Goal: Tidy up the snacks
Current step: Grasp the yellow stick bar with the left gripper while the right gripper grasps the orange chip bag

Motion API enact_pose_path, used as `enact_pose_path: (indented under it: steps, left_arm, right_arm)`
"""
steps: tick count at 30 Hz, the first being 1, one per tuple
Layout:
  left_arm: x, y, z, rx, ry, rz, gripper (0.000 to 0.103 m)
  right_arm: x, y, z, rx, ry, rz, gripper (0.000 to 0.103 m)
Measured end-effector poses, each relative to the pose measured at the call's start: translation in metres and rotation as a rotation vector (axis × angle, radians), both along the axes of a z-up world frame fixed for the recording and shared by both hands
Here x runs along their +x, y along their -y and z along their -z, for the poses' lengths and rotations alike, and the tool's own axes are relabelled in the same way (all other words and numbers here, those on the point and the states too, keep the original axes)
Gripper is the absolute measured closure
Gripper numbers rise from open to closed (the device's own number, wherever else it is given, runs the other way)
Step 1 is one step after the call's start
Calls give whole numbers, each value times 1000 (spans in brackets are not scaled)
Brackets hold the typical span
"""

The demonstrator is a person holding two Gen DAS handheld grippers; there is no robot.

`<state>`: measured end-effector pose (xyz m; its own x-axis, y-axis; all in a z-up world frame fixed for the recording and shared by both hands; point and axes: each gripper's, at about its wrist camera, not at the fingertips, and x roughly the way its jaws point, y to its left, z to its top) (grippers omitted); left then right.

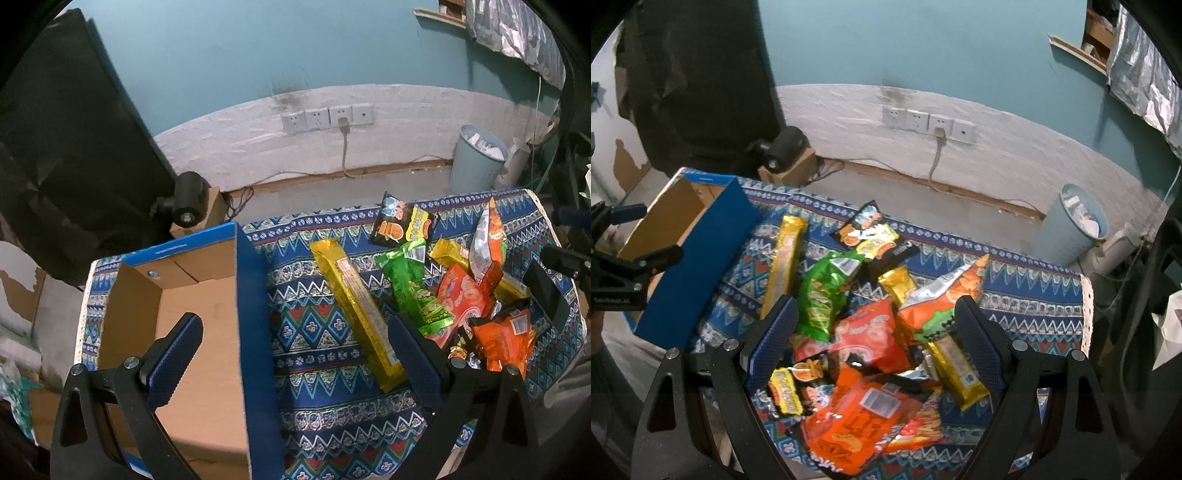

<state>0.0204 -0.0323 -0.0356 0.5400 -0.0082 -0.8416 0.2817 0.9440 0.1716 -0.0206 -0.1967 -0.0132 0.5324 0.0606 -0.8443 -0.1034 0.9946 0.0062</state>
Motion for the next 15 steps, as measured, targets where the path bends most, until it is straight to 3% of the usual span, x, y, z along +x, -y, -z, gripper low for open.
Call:
enact_pose_path:
  steps: [15]
  left_arm:
    - [58,33,49,-1,-157,-13,2]
  right_arm:
    - [45,48,46,-35,-134,129,18]
